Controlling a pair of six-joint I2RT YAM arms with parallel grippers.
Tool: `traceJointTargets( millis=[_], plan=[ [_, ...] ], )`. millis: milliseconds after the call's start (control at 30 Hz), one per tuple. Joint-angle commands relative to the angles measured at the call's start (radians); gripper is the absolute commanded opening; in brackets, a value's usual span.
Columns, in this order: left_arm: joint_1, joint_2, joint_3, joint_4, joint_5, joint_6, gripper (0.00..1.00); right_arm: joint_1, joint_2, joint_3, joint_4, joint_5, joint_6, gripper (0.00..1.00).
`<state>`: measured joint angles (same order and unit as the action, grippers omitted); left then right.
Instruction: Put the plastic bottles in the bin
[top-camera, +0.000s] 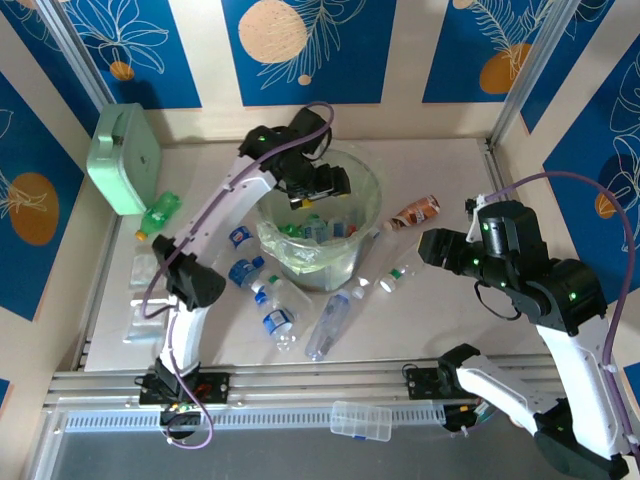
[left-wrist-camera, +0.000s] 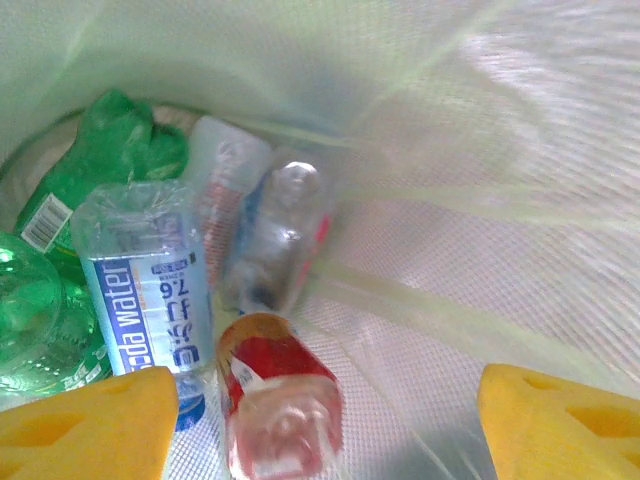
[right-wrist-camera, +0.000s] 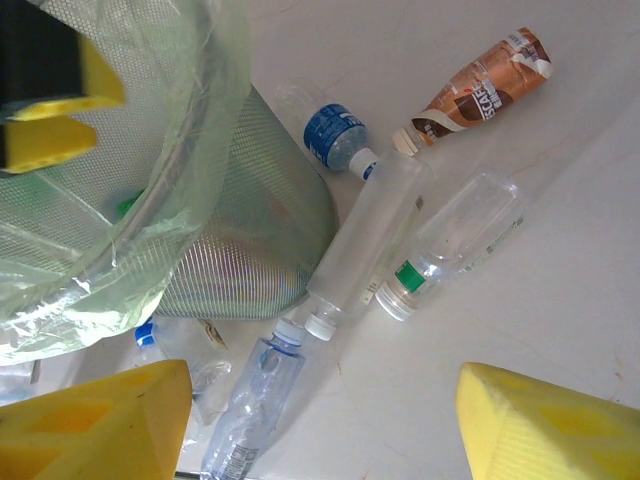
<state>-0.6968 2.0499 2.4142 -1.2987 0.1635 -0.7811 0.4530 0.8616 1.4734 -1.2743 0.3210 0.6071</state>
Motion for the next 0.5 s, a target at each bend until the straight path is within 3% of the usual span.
traceJointTargets(
  millis=[0,167,267,467],
  plan=[
    [-0.004,-0.099,0.005,0.029,-0.001,0.075,0.77,-0.021,0.016,0.016,0.013,-0.038,0.036,0.71],
    [-0.004,-0.206,0.006,0.011,-0.108,0.147,0.76,-0.079,0.037,-0.036,0.018,-0.09,0.146,0.71],
    [-0.004,-0.277,-0.009,-0.022,-0.243,0.177,0.75,-0.149,0.066,-0.088,0.004,-0.109,0.237,0.71],
    [0.002,-0.514,-0.22,0.053,-0.47,0.218,0.77,-0.284,0.128,-0.259,0.09,-0.186,0.317,0.71]
  ],
)
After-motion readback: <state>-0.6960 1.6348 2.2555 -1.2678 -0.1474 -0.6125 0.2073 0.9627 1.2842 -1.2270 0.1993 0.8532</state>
